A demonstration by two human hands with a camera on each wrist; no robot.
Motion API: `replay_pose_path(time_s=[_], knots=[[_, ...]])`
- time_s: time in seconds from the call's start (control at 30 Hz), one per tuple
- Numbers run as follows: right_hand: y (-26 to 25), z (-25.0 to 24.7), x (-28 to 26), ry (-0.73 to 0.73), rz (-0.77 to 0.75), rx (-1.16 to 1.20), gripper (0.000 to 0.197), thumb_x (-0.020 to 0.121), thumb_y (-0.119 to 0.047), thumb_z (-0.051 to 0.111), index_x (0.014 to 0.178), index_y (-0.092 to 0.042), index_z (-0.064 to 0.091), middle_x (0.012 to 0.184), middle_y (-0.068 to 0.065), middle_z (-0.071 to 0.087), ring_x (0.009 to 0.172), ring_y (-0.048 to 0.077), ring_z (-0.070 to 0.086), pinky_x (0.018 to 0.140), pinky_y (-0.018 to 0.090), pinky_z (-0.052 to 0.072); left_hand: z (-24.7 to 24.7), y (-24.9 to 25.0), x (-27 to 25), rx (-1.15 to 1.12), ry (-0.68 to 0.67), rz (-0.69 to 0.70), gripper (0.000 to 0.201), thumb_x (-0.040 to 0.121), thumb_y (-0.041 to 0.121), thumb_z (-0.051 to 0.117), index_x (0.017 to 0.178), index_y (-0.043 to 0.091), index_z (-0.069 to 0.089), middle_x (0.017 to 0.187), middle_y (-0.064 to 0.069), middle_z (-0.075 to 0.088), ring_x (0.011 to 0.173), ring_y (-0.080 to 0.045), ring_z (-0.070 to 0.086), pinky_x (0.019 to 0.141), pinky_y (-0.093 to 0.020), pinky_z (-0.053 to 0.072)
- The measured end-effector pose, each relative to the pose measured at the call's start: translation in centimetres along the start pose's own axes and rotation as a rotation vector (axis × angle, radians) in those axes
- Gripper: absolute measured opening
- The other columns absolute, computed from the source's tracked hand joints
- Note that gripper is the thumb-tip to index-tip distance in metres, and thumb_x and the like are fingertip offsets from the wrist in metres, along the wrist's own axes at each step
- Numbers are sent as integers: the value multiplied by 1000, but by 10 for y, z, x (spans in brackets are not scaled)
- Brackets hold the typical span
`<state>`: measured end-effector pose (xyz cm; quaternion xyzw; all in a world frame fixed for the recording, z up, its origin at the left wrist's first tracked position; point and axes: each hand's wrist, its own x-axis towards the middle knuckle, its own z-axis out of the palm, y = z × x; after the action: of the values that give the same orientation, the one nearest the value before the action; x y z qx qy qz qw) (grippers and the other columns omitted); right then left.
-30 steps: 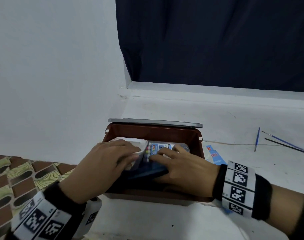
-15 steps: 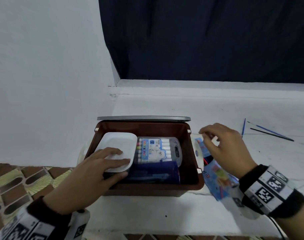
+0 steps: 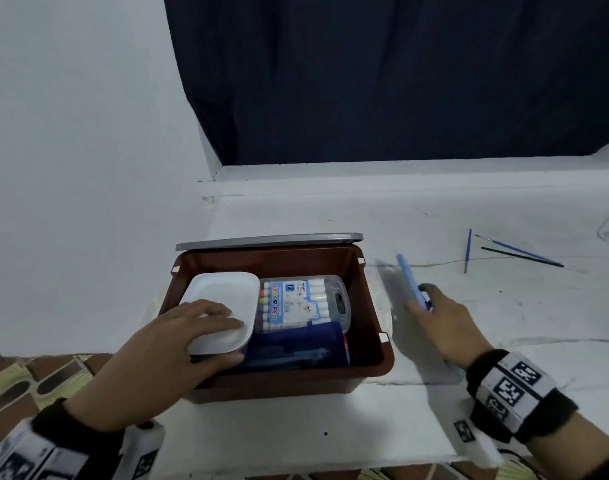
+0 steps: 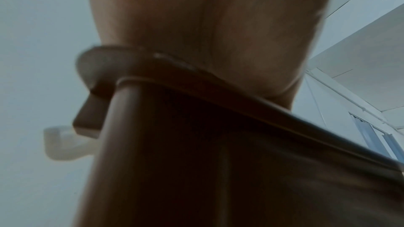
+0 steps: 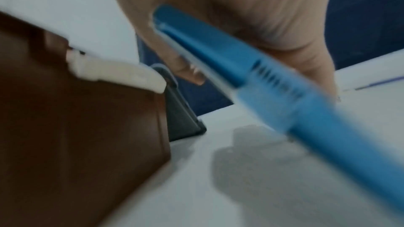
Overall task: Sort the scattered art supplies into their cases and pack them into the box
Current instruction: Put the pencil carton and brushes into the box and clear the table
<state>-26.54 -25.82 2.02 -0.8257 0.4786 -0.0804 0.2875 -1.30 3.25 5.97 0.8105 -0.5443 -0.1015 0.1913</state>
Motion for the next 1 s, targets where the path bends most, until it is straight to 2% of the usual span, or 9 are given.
replay_pose_path(time_s=[0.13, 0.23, 0.3, 0.4, 0.5, 0.6, 0.73, 0.87, 1.0], knots=[[-19, -18, -13, 274, -41, 490, 11, 97, -13, 48, 107, -16, 51, 104, 4, 63, 92, 27, 61, 59, 24, 43, -2, -2, 1, -16, 17, 6, 59, 70, 88, 49, 115, 53, 65, 122, 38, 55, 116, 11, 53, 95, -24, 48], [-43, -23, -29, 432, -381, 265, 19, 98, -8, 49, 116, -15, 49, 108, -6, 59, 89, 17, 57, 60, 10, 39, -3, -1, 2, -23, 41, 12, 61, 68, 87, 54, 114, 48, 68, 121, 36, 59, 116, 11, 54, 98, -23, 47], [-65, -32, -40, 471, -624, 117, 33, 96, -7, 54, 127, -19, 48, 104, -8, 61, 81, 14, 56, 60, 14, 43, -5, -1, 2, -33, 52, 8, 61, 68, 85, 56, 113, 46, 69, 120, 37, 60, 116, 12, 54, 99, -18, 45], [-91, -45, -51, 348, -856, 12, 41, 92, -8, 59, 128, -26, 51, 108, -6, 68, 88, 16, 64, 68, 31, 54, -10, 0, 3, -67, 77, 4, 57, 71, 83, 55, 113, 47, 68, 119, 39, 59, 114, 15, 52, 95, -7, 38], [-113, -56, -62, 123, -979, -145, 44, 87, -17, 56, 126, -35, 50, 112, -12, 68, 96, 13, 65, 72, 33, 57, -13, 4, 6, -81, 81, -13, 52, 78, 77, 52, 116, 44, 65, 117, 35, 62, 110, 14, 53, 87, -2, 38], [-131, -61, -68, -47, -992, -384, 41, 84, -20, 56, 122, -36, 52, 107, -16, 67, 94, 12, 63, 70, 33, 56, -15, 6, 7, -105, 109, 2, 69, 75, 90, 35, 115, 42, 64, 112, 32, 63, 106, 11, 56, 86, -5, 41], [-149, -42, -69, -125, -1029, -613, 52, 86, -21, 54, 133, -41, 46, 117, -12, 64, 99, 17, 60, 78, 32, 44, -17, 7, 10, -143, 154, 8, 56, 82, 77, 40, 110, 38, 67, 107, 31, 64, 102, 12, 56, 84, -4, 39], [-162, -11, -72, -197, -1135, -724, 45, 77, -18, 57, 119, -34, 58, 99, -4, 70, 85, 22, 67, 66, 37, 50, -18, 9, 16, -166, 150, 11, 43, 90, 66, 47, 108, 34, 69, 105, 23, 66, 101, 4, 60, 85, -15, 45], [-171, 14, -69, -218, -1178, -632, 39, 93, -22, 54, 130, -30, 49, 107, 3, 67, 91, 29, 65, 64, 36, 43, -22, 10, 19, -172, 89, 44, 41, 92, 65, 47, 109, 34, 68, 106, 21, 64, 102, 0, 61, 86, -18, 46]])
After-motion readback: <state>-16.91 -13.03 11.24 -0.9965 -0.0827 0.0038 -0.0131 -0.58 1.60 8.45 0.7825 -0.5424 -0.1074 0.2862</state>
